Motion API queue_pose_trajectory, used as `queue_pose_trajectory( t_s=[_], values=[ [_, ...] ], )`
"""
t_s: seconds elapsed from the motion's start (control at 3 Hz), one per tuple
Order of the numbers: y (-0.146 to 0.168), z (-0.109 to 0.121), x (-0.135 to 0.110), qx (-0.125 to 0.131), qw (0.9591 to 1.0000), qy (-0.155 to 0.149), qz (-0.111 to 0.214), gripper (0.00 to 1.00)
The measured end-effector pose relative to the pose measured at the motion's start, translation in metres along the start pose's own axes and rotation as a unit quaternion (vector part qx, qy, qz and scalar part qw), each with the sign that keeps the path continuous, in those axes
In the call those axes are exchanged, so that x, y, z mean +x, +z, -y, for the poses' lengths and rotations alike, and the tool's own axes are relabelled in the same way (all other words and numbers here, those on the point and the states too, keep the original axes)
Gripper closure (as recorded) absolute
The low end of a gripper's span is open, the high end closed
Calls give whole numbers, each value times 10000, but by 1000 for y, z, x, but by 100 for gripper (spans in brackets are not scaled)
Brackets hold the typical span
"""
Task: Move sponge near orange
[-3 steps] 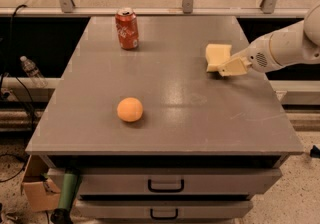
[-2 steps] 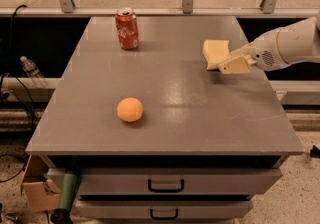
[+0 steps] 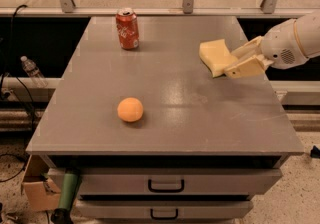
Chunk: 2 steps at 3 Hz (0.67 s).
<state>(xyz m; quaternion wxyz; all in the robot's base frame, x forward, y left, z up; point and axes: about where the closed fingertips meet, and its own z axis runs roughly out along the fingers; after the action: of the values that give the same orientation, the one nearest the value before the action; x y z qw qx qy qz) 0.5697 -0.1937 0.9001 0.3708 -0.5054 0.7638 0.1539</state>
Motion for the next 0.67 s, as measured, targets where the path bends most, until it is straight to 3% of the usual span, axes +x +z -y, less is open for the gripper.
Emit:
queue_pose_trajectory(
  t_s=[0.33,0.67],
  values=[
    [-3,-31,0,-468,9979,-446,-103,100],
    [6,-63,-4,-625,9956,-676,-190,100]
  ],
)
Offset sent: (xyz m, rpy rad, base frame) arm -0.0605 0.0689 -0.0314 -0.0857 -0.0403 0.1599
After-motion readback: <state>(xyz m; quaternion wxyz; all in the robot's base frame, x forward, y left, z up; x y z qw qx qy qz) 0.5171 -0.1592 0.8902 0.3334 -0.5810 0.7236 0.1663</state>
